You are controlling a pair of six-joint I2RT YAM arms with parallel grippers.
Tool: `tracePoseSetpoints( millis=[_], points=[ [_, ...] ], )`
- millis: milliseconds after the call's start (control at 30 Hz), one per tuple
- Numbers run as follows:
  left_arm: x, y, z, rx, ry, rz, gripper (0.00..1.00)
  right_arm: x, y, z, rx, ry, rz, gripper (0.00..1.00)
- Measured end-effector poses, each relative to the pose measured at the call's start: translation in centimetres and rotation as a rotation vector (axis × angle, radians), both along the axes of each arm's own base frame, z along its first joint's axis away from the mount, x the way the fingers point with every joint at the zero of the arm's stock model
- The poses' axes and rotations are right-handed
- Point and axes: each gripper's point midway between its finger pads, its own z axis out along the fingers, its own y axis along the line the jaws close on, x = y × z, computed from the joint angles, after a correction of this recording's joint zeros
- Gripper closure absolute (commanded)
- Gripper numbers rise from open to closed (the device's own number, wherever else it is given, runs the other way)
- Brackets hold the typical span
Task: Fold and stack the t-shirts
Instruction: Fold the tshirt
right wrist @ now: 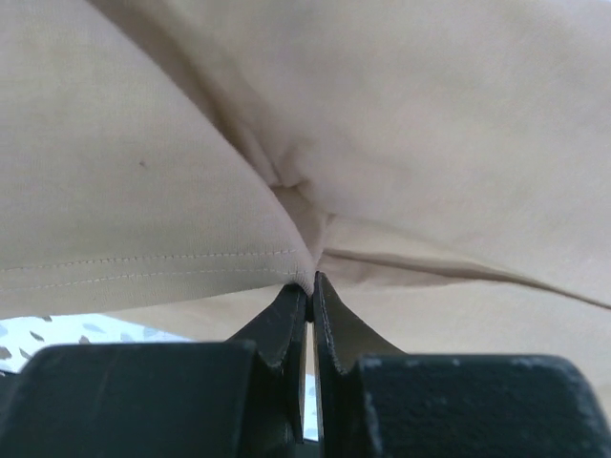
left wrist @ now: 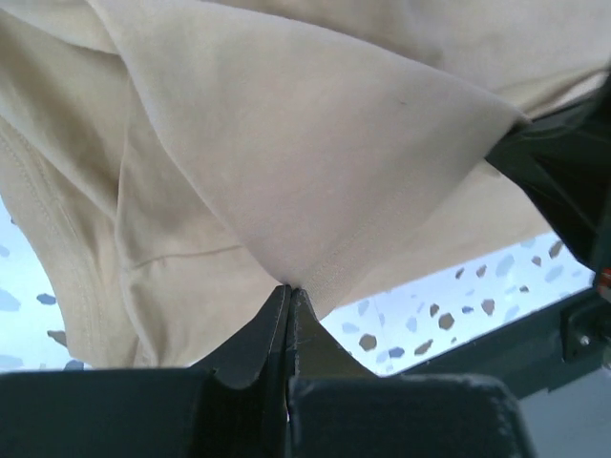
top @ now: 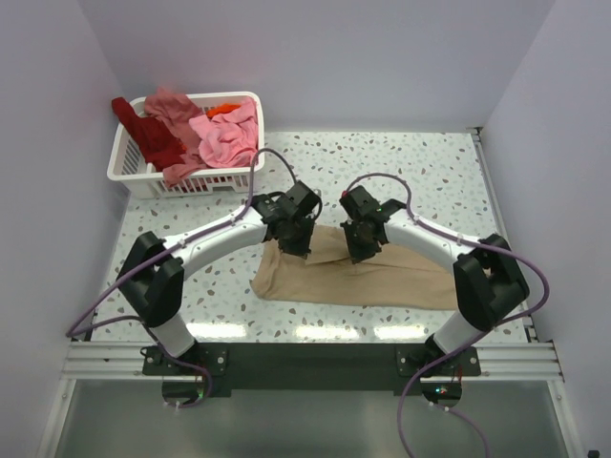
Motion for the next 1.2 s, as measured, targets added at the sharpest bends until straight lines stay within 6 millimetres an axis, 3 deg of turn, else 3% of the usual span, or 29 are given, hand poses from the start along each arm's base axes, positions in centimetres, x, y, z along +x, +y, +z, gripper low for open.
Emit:
tracePoseSetpoints(
  millis=[267, 500, 733, 767, 800, 833, 867, 933, 1000, 1033, 1133, 1200],
  points=[
    [-3.1, 1.7, 2.3, -0.047, 0.036, -0.019, 1.00, -2.3, 1.5, 0.2, -0.044, 0.014, 0.121, 0.99],
    [-6.0, 3.6, 1.2, -0.042, 0.104, 0.002, 1.00, -2.8, 2.0, 0.5, -0.050, 0.019, 0.157, 0.98],
    [-6.8, 4.4, 0.8, -0.027, 0.128, 0.021, 1.00, -3.5, 2.9, 0.8, -0.047, 0.020, 0.201, 0.96],
    [-6.9, 4.4, 0.7, -0.026, 0.133, 0.027, 0.97, -3.7, 2.9, 0.8, -0.047, 0.023, 0.207, 0.96],
    [-7.0, 4.5, 0.7, -0.023, 0.136, 0.029, 0.87, -3.8, 3.0, 0.8, -0.049, 0.026, 0.214, 0.96],
    [-7.1, 4.6, 0.6, -0.020, 0.140, 0.030, 0.68, -4.0, 3.1, 0.8, -0.048, 0.030, 0.220, 0.96],
    [-7.2, 4.8, 0.6, -0.013, 0.143, 0.029, 0.59, -4.1, 3.1, 0.8, -0.048, 0.033, 0.225, 0.94],
    [-7.4, 5.3, 0.6, 0.003, 0.150, 0.043, 0.41, -4.4, 3.0, 0.7, -0.048, 0.045, 0.235, 0.80],
    [-7.3, 5.8, 0.6, 0.012, 0.153, 0.057, 0.35, -4.6, 3.0, 0.7, -0.046, 0.056, 0.245, 0.60],
    [-7.0, 6.1, 0.7, 0.013, 0.153, 0.072, 0.34, -4.9, 3.1, 0.7, -0.038, 0.065, 0.254, 0.55],
    [-5.0, 7.7, 0.9, 0.003, 0.148, 0.156, 0.33, -5.4, 3.4, 0.8, -0.018, 0.090, 0.268, 0.43],
    [-2.6, 8.7, 1.5, -0.007, 0.122, 0.224, 0.33, -5.7, 3.5, 0.9, -0.005, 0.103, 0.271, 0.41]
  ],
)
